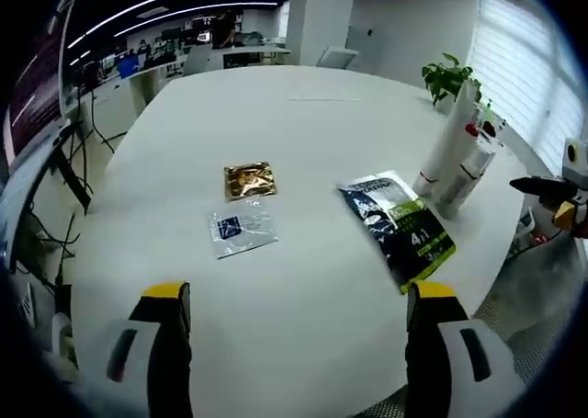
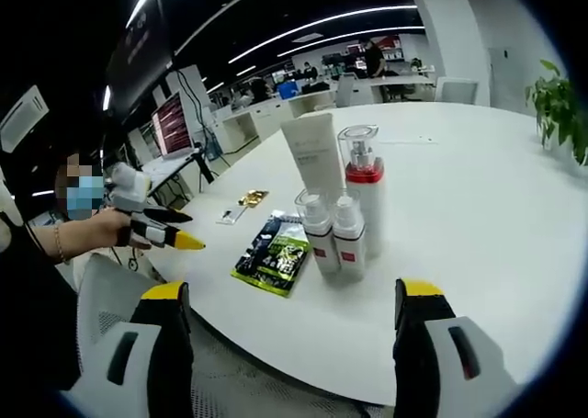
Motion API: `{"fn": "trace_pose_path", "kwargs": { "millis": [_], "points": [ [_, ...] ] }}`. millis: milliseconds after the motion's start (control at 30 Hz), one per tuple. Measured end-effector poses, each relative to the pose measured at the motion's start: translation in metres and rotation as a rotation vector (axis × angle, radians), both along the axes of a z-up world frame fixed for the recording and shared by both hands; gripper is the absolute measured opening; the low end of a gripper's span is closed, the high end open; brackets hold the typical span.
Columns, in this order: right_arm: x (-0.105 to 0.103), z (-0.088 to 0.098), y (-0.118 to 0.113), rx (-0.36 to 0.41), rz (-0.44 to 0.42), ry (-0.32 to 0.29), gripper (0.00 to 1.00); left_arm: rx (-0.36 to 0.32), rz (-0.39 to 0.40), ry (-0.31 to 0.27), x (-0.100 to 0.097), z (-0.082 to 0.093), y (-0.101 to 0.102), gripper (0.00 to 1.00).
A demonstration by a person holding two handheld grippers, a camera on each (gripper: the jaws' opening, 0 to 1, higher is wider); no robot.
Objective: Arrange the skincare products in the storage area until every visible bottle or jar stands upright without overlapping.
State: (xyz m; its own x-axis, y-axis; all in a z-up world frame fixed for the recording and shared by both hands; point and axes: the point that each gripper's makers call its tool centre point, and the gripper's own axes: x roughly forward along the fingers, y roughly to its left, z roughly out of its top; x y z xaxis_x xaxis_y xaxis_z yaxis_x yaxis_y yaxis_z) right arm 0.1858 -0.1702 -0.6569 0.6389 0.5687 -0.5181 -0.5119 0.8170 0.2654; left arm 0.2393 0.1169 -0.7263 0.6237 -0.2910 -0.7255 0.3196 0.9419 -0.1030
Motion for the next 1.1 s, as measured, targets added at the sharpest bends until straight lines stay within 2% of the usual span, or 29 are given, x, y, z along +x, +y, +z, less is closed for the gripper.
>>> {"fn": "trace_pose_path", "kwargs": {
  "millis": [167, 433, 600, 700, 933, 1100],
  "points": [
    [0.0, -0.002, 0.0, -0.011, 0.001, 0.0, 0.92, 0.008, 0.031, 0.011, 0.01, -0.009, 0.01, 0.89],
    [0.002, -0.004, -0.004, -0.02, -0.016, -0.001, 0.91, 0.001, 0.082, 0.018, 0.035, -0.013, 0.02, 0.82],
    [0.003, -0.005, -0.006, -0.039, -0.02, -0.012, 0.91, 0.031, 0.111, 0.007, 0.049, -0.014, 0.025, 0.74],
    [0.003, -0.004, -0.007, -0.043, -0.022, -0.011, 0.91, 0.043, 0.121, 0.004, 0.047, -0.015, 0.027, 0.73],
    [0.004, -0.005, -0.01, -0.045, -0.041, -0.01, 0.91, 0.064, 0.157, -0.001, 0.058, -0.02, 0.029, 0.64],
    [0.004, -0.006, -0.012, -0.046, -0.052, -0.008, 0.9, 0.086, 0.161, -0.004, 0.069, -0.024, 0.028, 0.62]
  ]
}}
